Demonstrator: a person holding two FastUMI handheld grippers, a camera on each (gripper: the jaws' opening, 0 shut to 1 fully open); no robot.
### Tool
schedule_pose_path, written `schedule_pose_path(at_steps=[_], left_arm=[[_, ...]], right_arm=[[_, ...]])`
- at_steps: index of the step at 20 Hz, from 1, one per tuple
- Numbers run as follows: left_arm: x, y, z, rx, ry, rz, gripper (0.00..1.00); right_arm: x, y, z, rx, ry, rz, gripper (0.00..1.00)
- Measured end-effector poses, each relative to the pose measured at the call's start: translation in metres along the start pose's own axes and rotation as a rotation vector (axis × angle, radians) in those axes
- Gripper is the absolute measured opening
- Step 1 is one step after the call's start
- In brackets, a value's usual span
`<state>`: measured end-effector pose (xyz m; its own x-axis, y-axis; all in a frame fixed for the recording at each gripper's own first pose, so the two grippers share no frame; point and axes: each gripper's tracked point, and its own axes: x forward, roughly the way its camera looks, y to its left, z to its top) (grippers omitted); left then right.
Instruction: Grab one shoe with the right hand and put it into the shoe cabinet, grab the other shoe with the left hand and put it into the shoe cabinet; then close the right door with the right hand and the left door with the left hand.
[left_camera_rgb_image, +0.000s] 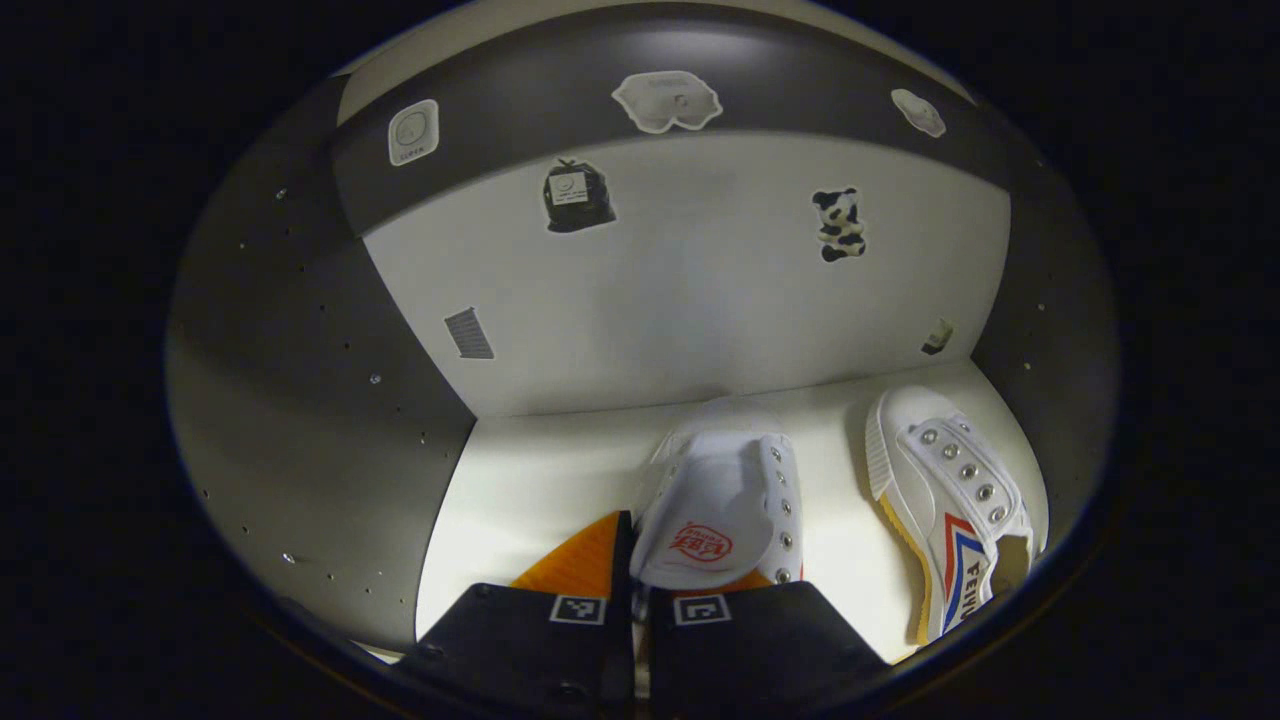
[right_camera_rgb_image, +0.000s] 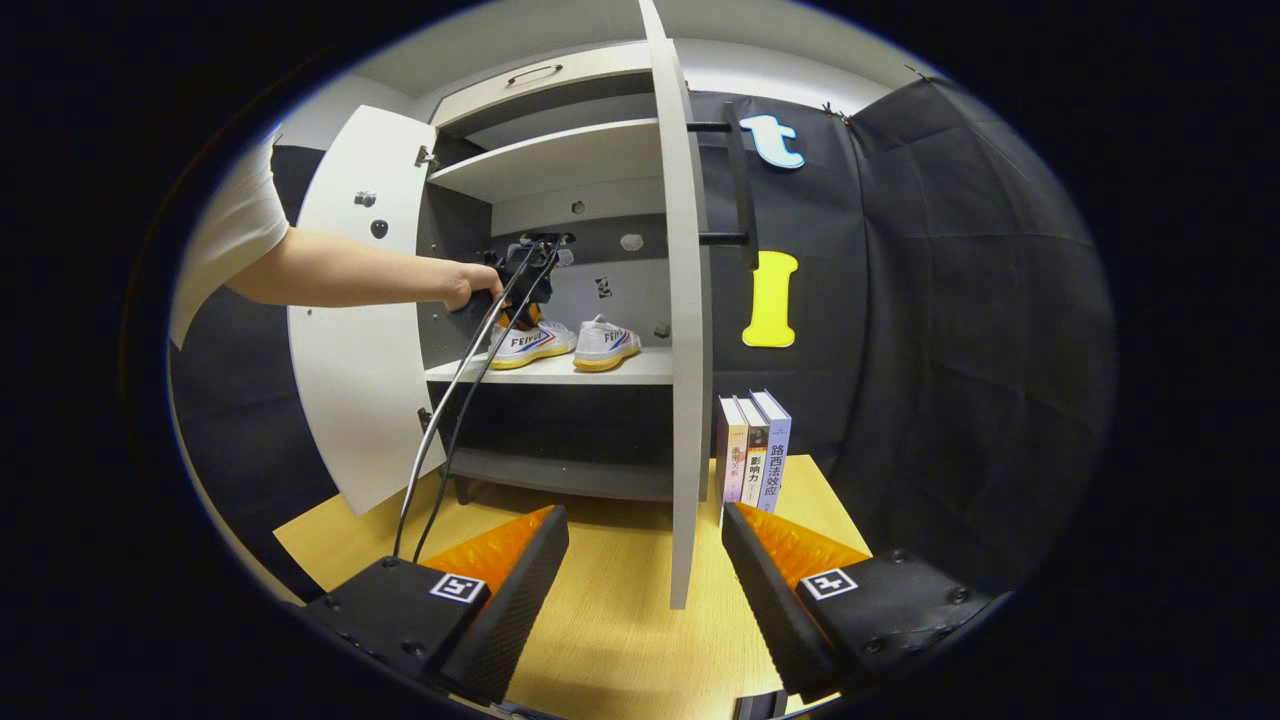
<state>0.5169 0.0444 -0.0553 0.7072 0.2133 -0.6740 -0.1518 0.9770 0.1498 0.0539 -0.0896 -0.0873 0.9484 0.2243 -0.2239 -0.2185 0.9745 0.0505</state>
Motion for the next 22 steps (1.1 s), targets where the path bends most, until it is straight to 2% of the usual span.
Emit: schedule_pose_path(at_steps=[2, 3, 4, 7, 11, 15, 19, 22], left_arm=[[-0.013, 0.001, 0.004, -0.003, -0.046, -0.011, 0.17], [-0.026, 0.003, 0.004, -0.011, -0.069, -0.014, 0.31], [-0.038, 0.006, 0.003, -0.02, -0.088, -0.013, 0.39], [-0.085, 0.009, -0.013, -0.051, -0.163, -0.03, 0.96], [-0.164, 0.012, -0.056, -0.073, -0.336, -0.031, 0.97], [-0.236, 0.003, -0.127, -0.083, -0.464, -0.021, 0.97], [-0.272, -0.011, -0.205, -0.137, -0.528, 0.015, 0.97], [-0.284, -0.023, -0.243, -0.134, -0.527, 0.001, 0.97]], right_arm=[[0.0, 0.001, 0.0, 0.002, -0.001, 0.011, 0.98], [-0.001, 0.001, 0.001, 0.0, -0.003, 0.019, 0.98], [-0.002, 0.002, 0.002, -0.003, -0.007, 0.03, 0.98], [-0.003, -0.001, 0.003, -0.008, -0.012, 0.048, 0.98], [-0.007, -0.01, 0.007, 0.016, -0.018, 0.065, 0.98], [-0.008, -0.023, 0.014, -0.009, -0.036, 0.047, 0.98], [-0.012, -0.026, 0.024, 0.021, -0.05, 0.007, 0.98], [-0.016, -0.022, 0.037, 0.042, -0.071, -0.023, 0.99]])
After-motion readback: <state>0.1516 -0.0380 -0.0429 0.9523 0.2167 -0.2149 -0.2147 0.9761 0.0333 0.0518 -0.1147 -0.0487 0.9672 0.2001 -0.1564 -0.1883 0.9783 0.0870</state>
